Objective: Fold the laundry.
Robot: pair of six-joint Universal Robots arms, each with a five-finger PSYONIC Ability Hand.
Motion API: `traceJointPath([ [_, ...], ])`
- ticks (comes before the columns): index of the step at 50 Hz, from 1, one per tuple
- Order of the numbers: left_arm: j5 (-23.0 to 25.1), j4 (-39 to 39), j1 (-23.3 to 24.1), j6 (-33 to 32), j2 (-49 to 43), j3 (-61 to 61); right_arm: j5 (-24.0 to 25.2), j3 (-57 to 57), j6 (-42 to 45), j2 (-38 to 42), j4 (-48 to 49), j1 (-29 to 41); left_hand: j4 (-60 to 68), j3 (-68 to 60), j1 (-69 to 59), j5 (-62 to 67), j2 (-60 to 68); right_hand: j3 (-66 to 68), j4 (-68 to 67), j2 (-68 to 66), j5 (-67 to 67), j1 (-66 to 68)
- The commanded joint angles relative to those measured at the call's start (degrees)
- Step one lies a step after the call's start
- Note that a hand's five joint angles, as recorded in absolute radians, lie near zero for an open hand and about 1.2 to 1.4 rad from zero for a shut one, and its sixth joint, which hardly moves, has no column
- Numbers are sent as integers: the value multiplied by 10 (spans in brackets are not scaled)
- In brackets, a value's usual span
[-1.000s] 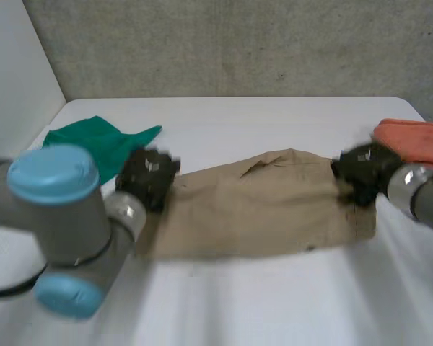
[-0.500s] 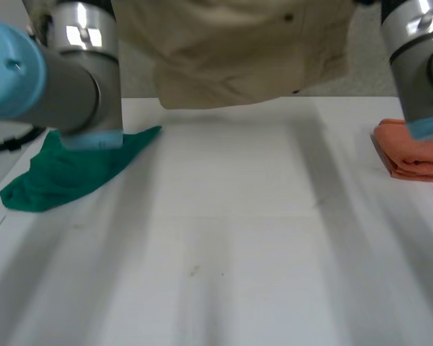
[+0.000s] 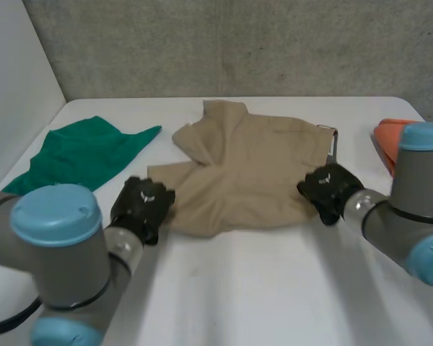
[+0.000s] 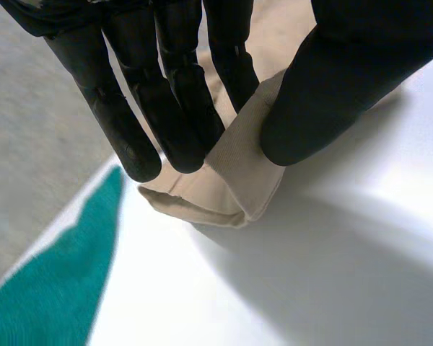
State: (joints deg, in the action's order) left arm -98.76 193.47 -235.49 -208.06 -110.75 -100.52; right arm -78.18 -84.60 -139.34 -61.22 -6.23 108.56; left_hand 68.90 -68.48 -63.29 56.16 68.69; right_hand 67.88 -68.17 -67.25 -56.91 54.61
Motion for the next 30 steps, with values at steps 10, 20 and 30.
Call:
traceJointPath([
  [10, 8, -357, 79, -124, 210, -81, 21, -182, 194, -243, -317, -37, 111, -115, -167, 138, 113, 121, -118, -127, -131, 254],
  [20, 2, -127, 72, -127, 109, 9, 23, -145, 122, -196, -189, -42, 111, -115, -167, 138, 113, 121, -118, -127, -131, 254],
  [30, 4, -54, 37, -126, -39, 120, -8, -140, 100, -137, -150, -34, -103, 99, 47, -75, -101, 121, -118, -127, -131, 254],
])
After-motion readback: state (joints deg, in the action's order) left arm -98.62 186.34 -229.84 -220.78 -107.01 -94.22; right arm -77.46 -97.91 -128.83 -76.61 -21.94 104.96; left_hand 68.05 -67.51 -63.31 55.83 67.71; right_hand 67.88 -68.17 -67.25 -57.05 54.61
